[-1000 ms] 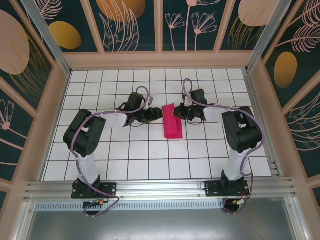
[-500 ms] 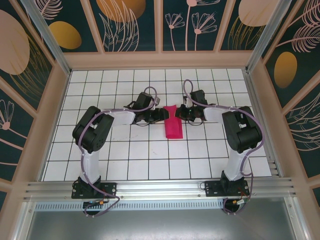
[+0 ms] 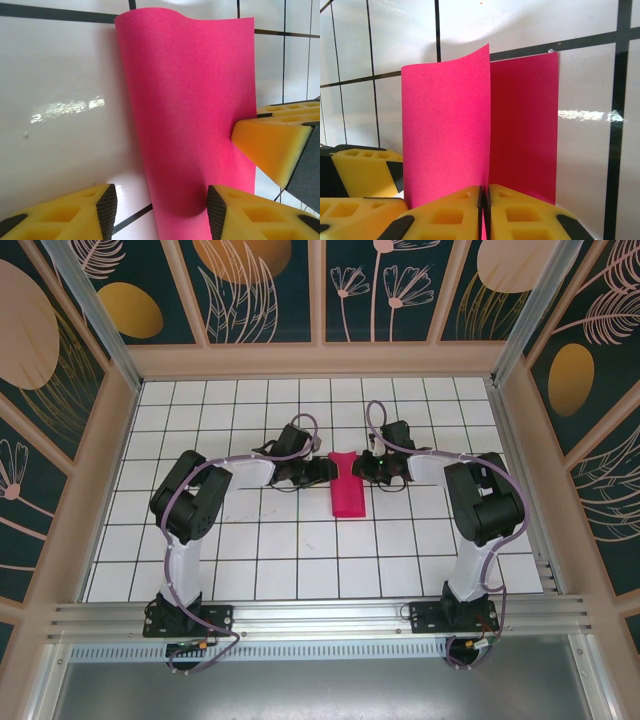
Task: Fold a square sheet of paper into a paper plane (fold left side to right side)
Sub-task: First fold in half a square sheet of paper at the center of the table.
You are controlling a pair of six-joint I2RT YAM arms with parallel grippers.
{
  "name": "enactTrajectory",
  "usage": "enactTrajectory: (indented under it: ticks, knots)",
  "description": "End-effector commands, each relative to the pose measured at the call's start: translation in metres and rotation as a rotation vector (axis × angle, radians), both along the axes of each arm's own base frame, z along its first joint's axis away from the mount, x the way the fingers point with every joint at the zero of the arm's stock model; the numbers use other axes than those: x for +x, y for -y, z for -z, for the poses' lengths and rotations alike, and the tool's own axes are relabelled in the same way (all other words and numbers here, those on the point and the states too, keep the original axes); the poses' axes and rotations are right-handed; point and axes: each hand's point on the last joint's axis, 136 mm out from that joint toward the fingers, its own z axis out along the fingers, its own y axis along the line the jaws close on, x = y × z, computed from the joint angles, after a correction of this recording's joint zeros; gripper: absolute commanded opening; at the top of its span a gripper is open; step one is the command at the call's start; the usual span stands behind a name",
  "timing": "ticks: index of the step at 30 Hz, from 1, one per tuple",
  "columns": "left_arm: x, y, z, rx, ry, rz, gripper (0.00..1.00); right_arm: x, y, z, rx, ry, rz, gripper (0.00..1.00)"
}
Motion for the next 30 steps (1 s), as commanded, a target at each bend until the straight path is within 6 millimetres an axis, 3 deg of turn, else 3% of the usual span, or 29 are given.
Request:
enactTrajectory:
  ticks: [1,11,17,24,30]
  knots:
    - [-0.004,0.005,0.013,0.042,-0.016,0.026,0.52,-0.004,0.006,0.006,-0.025,-0.016,0.003,0.17]
    - [-0.007,0.005,0.024,0.093,-0.024,0.034,0.48,0.001,0.013,-0.015,-0.042,0.046,0.024,0.37]
    - [-0.007,0.006,0.026,0.112,-0.023,0.043,0.48,0.001,0.039,-0.022,-0.116,0.074,0.088,0.48]
    - [-0.01,0.011,0.029,0.151,-0.016,0.072,0.49,-0.004,0.069,-0.026,-0.139,0.091,0.163,0.5]
    - [-0.012,0.012,0.033,0.183,-0.015,0.087,0.51,-0.007,0.077,-0.026,-0.148,0.089,0.174,0.51]
